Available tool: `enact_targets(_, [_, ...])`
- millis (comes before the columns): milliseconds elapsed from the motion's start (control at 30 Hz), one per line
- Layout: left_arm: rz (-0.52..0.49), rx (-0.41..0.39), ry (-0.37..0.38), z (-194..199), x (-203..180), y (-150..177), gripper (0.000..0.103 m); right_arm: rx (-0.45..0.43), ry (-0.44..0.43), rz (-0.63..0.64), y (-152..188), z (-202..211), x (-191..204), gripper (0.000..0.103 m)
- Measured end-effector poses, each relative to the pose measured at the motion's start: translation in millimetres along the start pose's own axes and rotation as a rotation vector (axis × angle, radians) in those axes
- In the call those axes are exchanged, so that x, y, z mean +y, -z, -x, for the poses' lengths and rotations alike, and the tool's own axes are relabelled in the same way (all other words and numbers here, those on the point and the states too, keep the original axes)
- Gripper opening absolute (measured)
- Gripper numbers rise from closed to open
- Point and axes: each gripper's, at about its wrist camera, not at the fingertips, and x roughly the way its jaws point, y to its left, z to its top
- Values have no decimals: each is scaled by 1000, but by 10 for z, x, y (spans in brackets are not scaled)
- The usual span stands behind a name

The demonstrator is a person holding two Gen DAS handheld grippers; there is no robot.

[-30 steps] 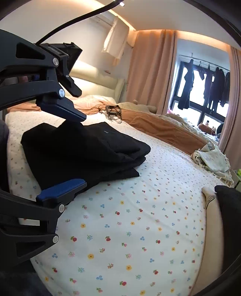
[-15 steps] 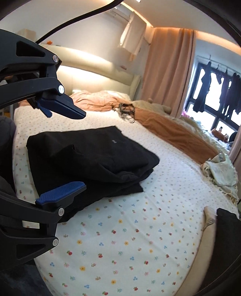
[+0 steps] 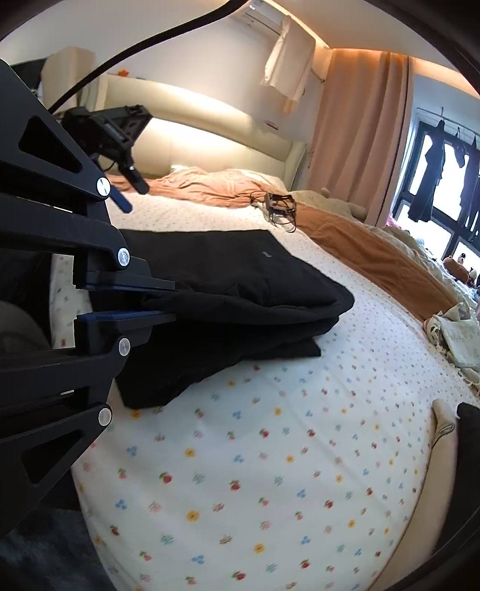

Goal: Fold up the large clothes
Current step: 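Close both tools on the folded black shirt bundle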

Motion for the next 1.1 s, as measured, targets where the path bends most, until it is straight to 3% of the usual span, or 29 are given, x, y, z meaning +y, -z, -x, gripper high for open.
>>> enact_targets(267, [27, 29, -5, -172, 149, 2, 58, 61, 70, -98, 144, -170, -557, 6])
enact_targets(467, [48, 44, -1, -234, 204, -15, 58, 116, 154, -114, 94, -214, -555, 7])
enact_targets(633, [19, 42, 3, -257, 140, -107, 58, 72, 176, -21, -160, -33, -186, 39])
enact_targets(700, [14, 41, -4, -291, 125, -181, 58, 25, 174, 13, -309, 38, -63, 65])
enact_targets(833, [22, 39, -15, -377, 110, -348, 58, -7, 162, 57, -646, -36, 109, 67])
enact_targets(1000, [23, 29, -31, -488, 79, -578, 58, 62, 120, 78, -1072, -429, 225, 79])
enact_targets(1100, [13, 27, -37, -576, 27, -732, 58, 80, 132, 66, -1342, -672, 217, 79])
